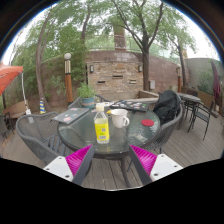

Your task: Pour water

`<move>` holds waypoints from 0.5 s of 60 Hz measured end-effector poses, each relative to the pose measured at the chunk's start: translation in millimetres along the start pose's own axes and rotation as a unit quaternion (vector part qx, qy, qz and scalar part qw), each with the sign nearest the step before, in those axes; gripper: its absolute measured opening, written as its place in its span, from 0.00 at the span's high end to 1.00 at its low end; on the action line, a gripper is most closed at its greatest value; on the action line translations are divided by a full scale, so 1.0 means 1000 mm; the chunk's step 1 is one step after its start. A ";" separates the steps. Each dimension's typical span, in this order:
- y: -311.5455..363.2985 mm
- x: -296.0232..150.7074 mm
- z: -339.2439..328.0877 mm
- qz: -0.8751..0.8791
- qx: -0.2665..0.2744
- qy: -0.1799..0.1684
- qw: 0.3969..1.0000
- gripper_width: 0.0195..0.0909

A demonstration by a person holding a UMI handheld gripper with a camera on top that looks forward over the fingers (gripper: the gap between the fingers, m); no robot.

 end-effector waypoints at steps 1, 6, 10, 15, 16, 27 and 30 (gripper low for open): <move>0.005 -0.004 0.005 0.001 -0.001 -0.005 1.000 0.09; 0.027 -0.013 0.058 0.001 -0.001 -0.033 0.999 0.09; 0.038 -0.017 0.102 -0.007 0.002 -0.054 0.999 0.09; 0.048 -0.017 0.148 -0.014 0.002 -0.060 0.998 0.10; 0.048 -0.016 0.156 -0.015 0.001 -0.058 0.998 0.10; 0.040 -0.044 0.207 -0.016 0.021 -0.079 0.997 0.10; 0.037 -0.051 0.222 -0.025 0.029 -0.092 0.995 0.16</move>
Point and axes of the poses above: the point between the fingertips, and its own axes, seen from behind it with the camera up: y to the left, x down, z forward, the way the camera looks, the point moved 3 cm from there along -z, backward, against the way the camera looks, and after that the axes turned 4 degrees about -z, right-handed, at the moved point
